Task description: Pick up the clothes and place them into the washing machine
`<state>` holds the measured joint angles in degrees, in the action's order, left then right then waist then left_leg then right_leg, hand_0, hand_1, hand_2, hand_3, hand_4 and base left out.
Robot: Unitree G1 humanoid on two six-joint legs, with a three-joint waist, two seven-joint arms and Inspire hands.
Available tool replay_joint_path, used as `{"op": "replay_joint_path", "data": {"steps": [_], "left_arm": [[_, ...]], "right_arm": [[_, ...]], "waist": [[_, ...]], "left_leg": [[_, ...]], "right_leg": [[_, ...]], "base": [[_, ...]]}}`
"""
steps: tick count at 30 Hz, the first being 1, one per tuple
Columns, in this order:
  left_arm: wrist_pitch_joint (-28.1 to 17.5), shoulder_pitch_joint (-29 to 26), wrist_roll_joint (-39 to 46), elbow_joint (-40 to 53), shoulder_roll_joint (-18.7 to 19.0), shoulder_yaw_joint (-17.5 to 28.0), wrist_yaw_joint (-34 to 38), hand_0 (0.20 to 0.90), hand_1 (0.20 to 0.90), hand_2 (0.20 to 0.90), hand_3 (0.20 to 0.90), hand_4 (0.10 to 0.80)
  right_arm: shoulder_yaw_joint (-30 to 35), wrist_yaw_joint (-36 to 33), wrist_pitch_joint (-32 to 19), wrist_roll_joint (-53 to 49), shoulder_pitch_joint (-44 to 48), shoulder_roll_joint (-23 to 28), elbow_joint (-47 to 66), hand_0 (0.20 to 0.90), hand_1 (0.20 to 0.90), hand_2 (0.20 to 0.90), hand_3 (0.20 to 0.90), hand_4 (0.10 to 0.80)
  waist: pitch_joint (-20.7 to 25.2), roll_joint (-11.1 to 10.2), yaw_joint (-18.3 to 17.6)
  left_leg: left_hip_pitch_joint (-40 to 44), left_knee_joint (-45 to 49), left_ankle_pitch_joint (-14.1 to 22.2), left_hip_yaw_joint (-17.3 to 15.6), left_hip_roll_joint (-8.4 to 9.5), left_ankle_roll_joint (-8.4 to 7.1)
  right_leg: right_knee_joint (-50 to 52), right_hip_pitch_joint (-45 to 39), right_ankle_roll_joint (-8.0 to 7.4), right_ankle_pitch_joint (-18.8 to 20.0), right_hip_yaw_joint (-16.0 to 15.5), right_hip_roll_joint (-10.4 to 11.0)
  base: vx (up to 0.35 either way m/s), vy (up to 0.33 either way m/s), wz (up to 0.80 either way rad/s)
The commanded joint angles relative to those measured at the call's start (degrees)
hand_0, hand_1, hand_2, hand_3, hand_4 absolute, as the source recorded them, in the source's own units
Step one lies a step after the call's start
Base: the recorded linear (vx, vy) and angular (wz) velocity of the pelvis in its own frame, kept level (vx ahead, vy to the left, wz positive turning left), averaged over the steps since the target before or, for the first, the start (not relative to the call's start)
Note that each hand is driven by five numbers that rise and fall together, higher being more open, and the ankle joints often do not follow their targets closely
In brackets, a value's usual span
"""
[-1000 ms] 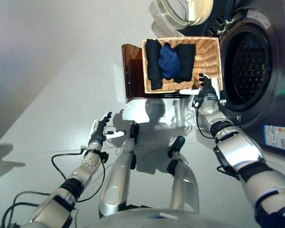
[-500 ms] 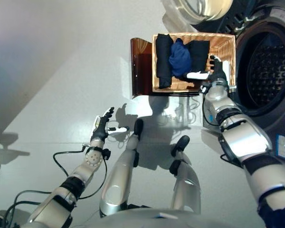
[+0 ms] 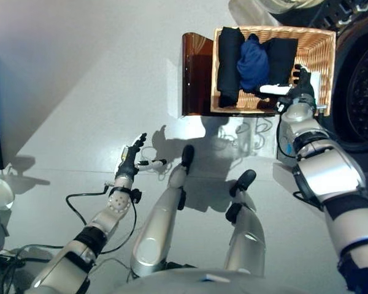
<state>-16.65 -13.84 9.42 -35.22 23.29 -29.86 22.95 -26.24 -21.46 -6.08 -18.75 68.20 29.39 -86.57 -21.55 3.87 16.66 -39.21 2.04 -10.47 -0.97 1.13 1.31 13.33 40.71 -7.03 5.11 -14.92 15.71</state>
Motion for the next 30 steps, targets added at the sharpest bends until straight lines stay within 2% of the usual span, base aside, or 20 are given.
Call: {"op": "replay_joint_path", "data": {"steps": [1, 2, 3, 4, 5, 6, 8, 21, 30], "left_arm": [[-3.3, 1.31, -1.69, 7.26, 3.43, 2.0, 2.66, 0.9, 0.9, 0.9, 0.9, 0.8], [-3.29, 1.33, -1.7, 7.28, 3.42, 2.03, 2.65, 0.9, 0.9, 0.9, 0.9, 0.8], [-3.25, 1.43, -1.84, 7.59, 3.47, 2.14, 2.72, 0.9, 0.9, 0.9, 0.9, 0.8], [-3.22, 1.46, -1.93, 7.71, 3.56, 2.11, 2.69, 0.9, 0.9, 0.9, 0.9, 0.8], [-3.16, 1.39, -1.98, 7.64, 3.53, 2.13, 2.71, 0.9, 0.9, 0.9, 0.9, 0.8], [-3.15, 1.3, -1.89, 7.32, 3.45, 2.21, 2.79, 0.9, 0.9, 0.9, 0.9, 0.8], [-3.15, 1.08, -1.79, 7.22, 3.28, 2.09, 2.93, 0.9, 0.9, 0.9, 0.9, 0.8], [-3.1, 1.64, -1.6, 5.72, 2.75, 2.32, 3.24, 0.9, 0.9, 0.9, 0.9, 0.8], [-2.38, 1.64, -1.34, 1.56, 2.1, 2.12, 2.82, 0.9, 0.9, 0.9, 0.9, 0.8]], "right_arm": [[-2.86, -2.29, -1.28, -0.06, 7.3, 6.83, 2.36, 0.9, 0.9, 0.9, 0.9, 0.8], [-2.9, -2.28, -1.28, -0.07, 7.35, 6.81, 2.33, 0.9, 0.9, 0.9, 0.9, 0.8], [-3.18, -2.01, -1.11, 0.37, 7.66, 6.93, 2.18, 0.837, 0.837, 0.837, 0.837, 0.755], [-3.47, -1.85, -1.0, 0.63, 7.86, 7.05, 1.98, 0.705, 0.705, 0.705, 0.705, 0.661], [-3.74, -1.75, -0.89, 0.78, 8.34, 7.23, 1.81, 0.518, 0.518, 0.518, 0.518, 0.527], [-3.94, -1.68, -0.89, 0.82, 8.72, 7.39, 1.76, 0.389, 0.389, 0.389, 0.389, 0.435], [-4.48, -1.65, -0.75, 1.13, 9.44, 7.77, 1.53, 0.2, 0.2, 0.2, 0.2, 0.3], [-3.62, -2.35, -0.92, 1.16, 8.45, 7.59, 1.95, 0.2, 0.2, 0.2, 0.2, 0.3], [-1.14, -2.8, -0.74, 0.02, 5.6, 8.02, 1.93, 0.2, 0.2, 0.2, 0.2, 0.3]], "waist": [[-1.65, 1.35, 0.3], [-1.57, 1.31, 0.29], [-1.65, 1.61, 0.34], [-1.64, 1.69, 0.39], [-1.57, 1.89, 0.49], [-1.55, 2.03, 0.67], [-1.45, 2.34, 0.94], [-0.83, 2.74, 0.77], [-0.06, 1.92, -0.15]], "left_leg": [[-6.37, 9.67, 8.37, 1.18, 0.45, -4.31], [-6.52, 9.73, 8.39, 1.16, 0.44, -4.31], [-7.48, 10.23, 8.35, 1.15, 0.54, -4.3], [-7.79, 10.2, 8.32, 1.2, 0.52, -4.33], [-8.38, 10.28, 8.25, 1.37, 0.58, -4.32], [-8.83, 10.23, 8.11, 1.49, 0.53, -4.36], [-9.52, 10.06, 7.82, 1.69, 0.37, -4.37], [-9.01, 9.61, 7.25, 1.97, 0.5, -4.52], [-4.34, 8.28, 7.19, 1.56, 0.21, -4.72]], "right_leg": [[-0.44, -2.74, -0.32, -3.22, 2.65, 0.91], [-0.32, -2.55, -0.31, -3.27, 2.7, 0.92], [0.77, -1.25, -0.18, -3.62, 2.88, 1.0], [1.05, -0.79, -0.16, -3.77, 2.84, 0.98], [1.56, 0.09, -0.11, -3.91, 2.93, 1.04], [1.64, 0.52, -0.11, -3.98, 2.94, 1.11], [2.3, 1.45, -0.07, -4.21, 2.9, 1.28], [3.37, 1.96, -0.1, -4.71, 2.95, 1.34], [0.41, -3.5, -0.32, -3.91, 2.67, 0.87]], "base": [[-0.008, 0.017, 0.09], [-0.016, 0.018, 0.09], [-0.016, 0.012, 0.07], [-0.02, 0.011, 0.08], [-0.012, -0.005, 0.07], [-0.01, -0.005, 0.09], [-0.008, -0.003, 0.06], [0.002, -0.001, 0.02], [0.0, 0.0, 0.0]]}}
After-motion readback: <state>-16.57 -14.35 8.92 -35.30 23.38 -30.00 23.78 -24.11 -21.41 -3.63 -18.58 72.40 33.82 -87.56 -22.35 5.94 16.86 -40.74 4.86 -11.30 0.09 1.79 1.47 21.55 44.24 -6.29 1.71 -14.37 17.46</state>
